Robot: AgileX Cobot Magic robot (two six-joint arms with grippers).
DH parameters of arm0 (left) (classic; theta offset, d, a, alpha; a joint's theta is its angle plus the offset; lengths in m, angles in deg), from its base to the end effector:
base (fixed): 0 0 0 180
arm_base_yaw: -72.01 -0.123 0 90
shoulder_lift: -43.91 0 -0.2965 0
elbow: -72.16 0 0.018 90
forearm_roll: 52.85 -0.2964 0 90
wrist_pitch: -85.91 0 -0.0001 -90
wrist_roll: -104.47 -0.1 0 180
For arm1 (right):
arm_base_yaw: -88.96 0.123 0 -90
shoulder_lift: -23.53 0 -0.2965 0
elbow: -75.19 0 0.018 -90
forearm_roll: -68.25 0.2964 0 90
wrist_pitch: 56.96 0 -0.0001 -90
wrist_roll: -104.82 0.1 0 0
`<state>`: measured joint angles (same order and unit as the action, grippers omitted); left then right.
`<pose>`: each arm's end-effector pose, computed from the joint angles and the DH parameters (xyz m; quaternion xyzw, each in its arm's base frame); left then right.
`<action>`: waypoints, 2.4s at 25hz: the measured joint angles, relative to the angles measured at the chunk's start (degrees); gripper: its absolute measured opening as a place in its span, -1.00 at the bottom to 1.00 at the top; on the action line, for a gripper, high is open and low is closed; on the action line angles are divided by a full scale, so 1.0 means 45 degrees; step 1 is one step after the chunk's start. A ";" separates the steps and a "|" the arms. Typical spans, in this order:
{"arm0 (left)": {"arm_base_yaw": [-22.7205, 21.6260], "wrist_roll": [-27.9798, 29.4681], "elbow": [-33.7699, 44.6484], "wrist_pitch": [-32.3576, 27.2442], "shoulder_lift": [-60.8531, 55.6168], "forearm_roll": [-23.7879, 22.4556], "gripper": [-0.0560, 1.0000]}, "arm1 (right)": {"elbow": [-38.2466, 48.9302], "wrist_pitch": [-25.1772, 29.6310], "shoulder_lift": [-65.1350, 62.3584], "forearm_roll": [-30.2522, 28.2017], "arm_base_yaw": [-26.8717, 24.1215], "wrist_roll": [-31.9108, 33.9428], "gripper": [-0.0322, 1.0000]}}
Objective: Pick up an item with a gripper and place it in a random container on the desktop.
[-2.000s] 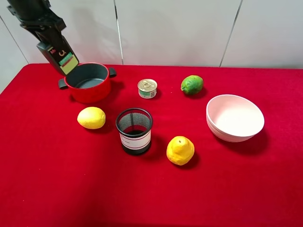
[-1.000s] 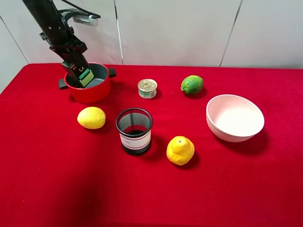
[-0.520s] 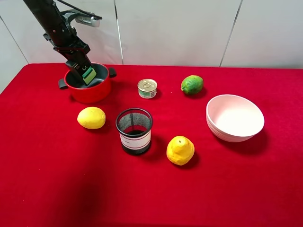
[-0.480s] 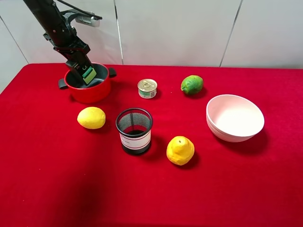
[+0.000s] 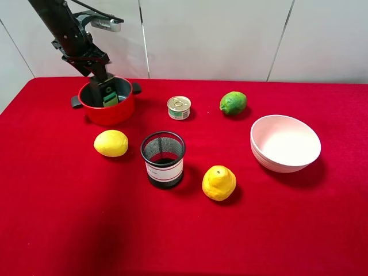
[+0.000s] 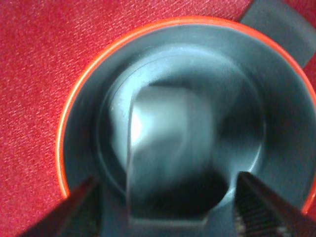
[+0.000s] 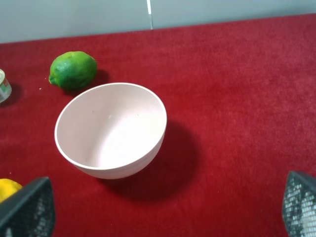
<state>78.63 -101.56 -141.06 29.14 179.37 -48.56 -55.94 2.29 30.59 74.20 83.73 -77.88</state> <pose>0.5363 -0.0685 0.1925 0.2623 0.9470 -0.0033 0.1852 0.0321 0.0060 0.2981 0.0171 0.8429 0.0147 0.5376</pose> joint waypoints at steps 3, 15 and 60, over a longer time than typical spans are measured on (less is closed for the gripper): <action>0.0000 0.0162 0.0000 0.0000 -0.0014 0.0021 0.40 | 0.0000 0.0000 0.0000 0.0000 0.0000 0.0000 0.40; 0.0000 0.0184 0.0000 -0.0094 -0.0010 0.0021 0.45 | 0.0000 0.0000 0.0000 0.0000 0.0000 0.0000 0.40; 0.0000 0.1797 0.0850 -0.2322 -0.7516 -0.0056 0.45 | 0.0000 0.0000 0.0000 0.0000 0.0000 0.0000 0.40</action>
<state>78.63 -93.48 -137.23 18.69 145.55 -48.81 -55.94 2.29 30.59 74.20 83.73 -77.88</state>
